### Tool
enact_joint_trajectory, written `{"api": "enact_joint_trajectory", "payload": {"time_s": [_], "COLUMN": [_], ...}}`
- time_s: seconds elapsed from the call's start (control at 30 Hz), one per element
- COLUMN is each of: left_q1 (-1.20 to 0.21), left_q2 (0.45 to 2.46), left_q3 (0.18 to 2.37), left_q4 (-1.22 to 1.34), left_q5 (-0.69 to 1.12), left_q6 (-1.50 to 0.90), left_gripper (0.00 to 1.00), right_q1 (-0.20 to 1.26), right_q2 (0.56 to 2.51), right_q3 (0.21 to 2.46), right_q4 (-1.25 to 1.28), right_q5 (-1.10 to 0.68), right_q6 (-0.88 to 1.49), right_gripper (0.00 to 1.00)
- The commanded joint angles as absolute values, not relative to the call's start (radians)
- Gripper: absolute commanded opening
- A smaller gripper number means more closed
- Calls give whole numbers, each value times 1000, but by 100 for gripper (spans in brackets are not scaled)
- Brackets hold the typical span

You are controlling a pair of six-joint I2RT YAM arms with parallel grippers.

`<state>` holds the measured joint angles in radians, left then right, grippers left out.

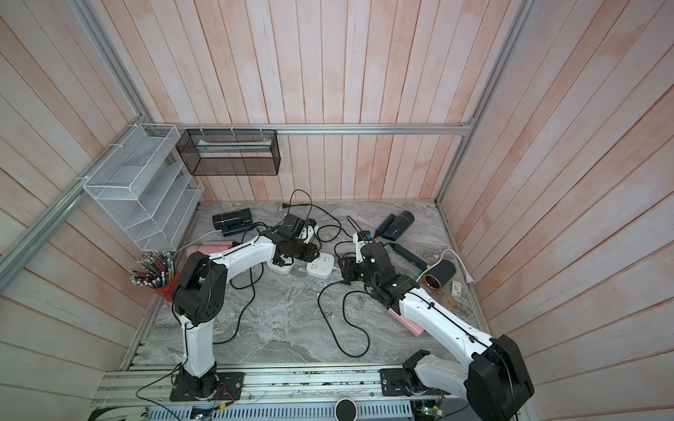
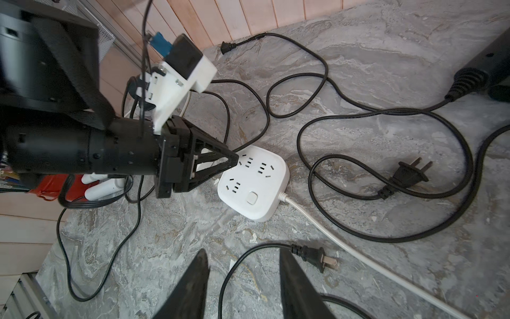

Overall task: Charge the blow dryers
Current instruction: Adjust the charging cable at the center of the board.

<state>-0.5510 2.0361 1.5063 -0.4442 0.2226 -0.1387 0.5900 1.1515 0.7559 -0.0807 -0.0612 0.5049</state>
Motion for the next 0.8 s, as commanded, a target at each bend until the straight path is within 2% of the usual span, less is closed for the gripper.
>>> {"api": "enact_joint_trajectory", "payload": {"time_s": [0.0, 0.5, 0.77], "left_q1": [-552, -555, -555], "left_q2": [2058, 2133, 2163], "left_q3": [1534, 1564, 1600], "left_q4": [-482, -448, -458], "left_q5": [122, 105, 100], "left_q6": [-91, -32, -35], "left_gripper": [39, 39, 24], "right_q1": [586, 586, 586], "right_q2": [1138, 1147, 1154], "right_q3": [722, 684, 672], "right_q4": [-121, -92, -86], "right_q5": [-58, -60, -56], "right_q6": [508, 519, 525], "right_gripper": [44, 44, 43]}}
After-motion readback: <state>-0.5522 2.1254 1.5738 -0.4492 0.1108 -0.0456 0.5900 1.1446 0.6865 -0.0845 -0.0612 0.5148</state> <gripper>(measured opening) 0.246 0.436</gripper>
